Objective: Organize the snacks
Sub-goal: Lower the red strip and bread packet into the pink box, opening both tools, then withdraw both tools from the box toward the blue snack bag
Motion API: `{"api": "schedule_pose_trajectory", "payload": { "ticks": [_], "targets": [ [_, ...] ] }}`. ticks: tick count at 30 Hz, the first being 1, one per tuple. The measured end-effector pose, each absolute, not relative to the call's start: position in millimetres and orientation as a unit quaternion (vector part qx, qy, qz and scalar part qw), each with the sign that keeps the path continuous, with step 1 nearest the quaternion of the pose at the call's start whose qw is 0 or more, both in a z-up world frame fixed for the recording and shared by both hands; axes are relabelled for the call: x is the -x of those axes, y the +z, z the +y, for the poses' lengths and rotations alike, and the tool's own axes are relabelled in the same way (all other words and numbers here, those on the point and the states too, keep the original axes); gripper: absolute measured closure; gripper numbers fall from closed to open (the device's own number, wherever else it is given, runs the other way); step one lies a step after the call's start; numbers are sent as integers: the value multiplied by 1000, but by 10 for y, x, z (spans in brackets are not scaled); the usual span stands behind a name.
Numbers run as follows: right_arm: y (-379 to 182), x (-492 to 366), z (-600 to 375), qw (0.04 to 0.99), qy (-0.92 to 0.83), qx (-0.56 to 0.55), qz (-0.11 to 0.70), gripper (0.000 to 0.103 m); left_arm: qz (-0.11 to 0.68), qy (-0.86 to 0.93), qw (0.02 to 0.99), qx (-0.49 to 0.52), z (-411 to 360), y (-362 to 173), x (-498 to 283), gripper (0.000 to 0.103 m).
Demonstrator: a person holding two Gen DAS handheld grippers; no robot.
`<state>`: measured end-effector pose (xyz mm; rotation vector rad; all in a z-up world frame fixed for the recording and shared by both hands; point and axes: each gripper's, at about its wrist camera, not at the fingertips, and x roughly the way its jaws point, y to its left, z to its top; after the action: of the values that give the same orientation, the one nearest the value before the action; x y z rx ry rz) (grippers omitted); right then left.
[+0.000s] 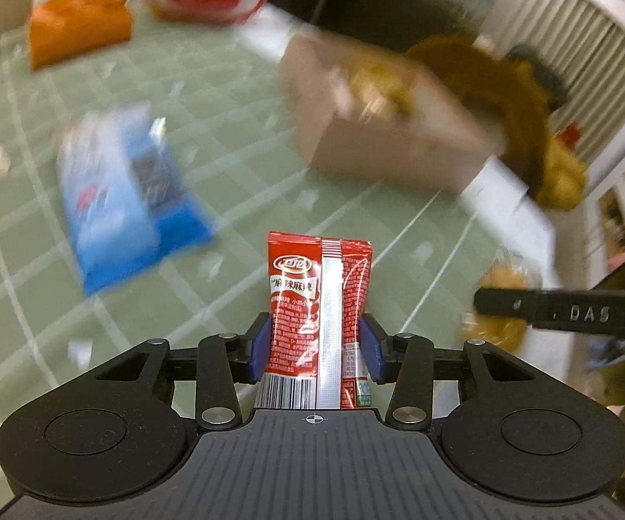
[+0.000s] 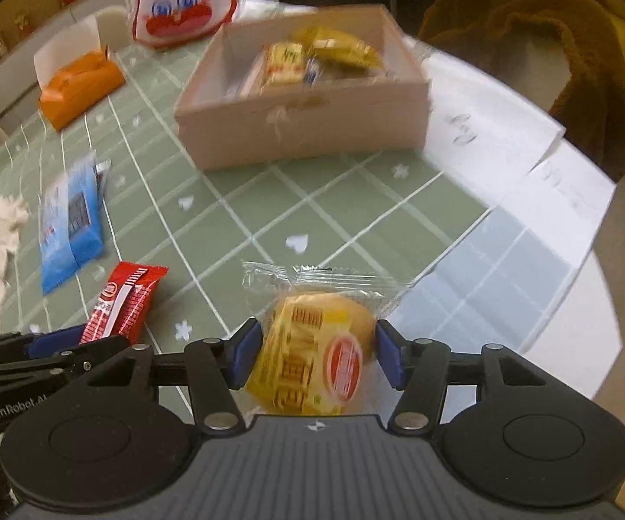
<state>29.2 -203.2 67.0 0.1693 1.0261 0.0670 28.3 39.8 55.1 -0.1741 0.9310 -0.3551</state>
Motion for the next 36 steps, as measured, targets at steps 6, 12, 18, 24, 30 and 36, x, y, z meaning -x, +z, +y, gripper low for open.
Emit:
{"api": "schedule_pose_trajectory", "payload": {
  "ticks": [6,12,18,24,30,36],
  "targets": [
    [1667,-626,-2323,917,49,-74,389,49,329,-196,920,85,348,1637,-709,55],
    [2172,-1156,-2520,930,67,-90,349,49,311,-204,924,92,136,1919,-1195,54],
    [1933,-1626,-2524,925,65,-60,370,49,334,-195,917,100,-169,1618,-1640,54],
    [1304,-2159,-2557,902,76,-76,418,42,395,-191,891,114,-377,1088,-2360,50],
    [973,-2186,-2615,884,52,-98,454,32,405,-171,884,160,-77,814,-2336,50],
    [1056,-2039,-2262,892,59,-49,446,31,397,-36,901,171,730,786,-1778,50]
  ]
}}
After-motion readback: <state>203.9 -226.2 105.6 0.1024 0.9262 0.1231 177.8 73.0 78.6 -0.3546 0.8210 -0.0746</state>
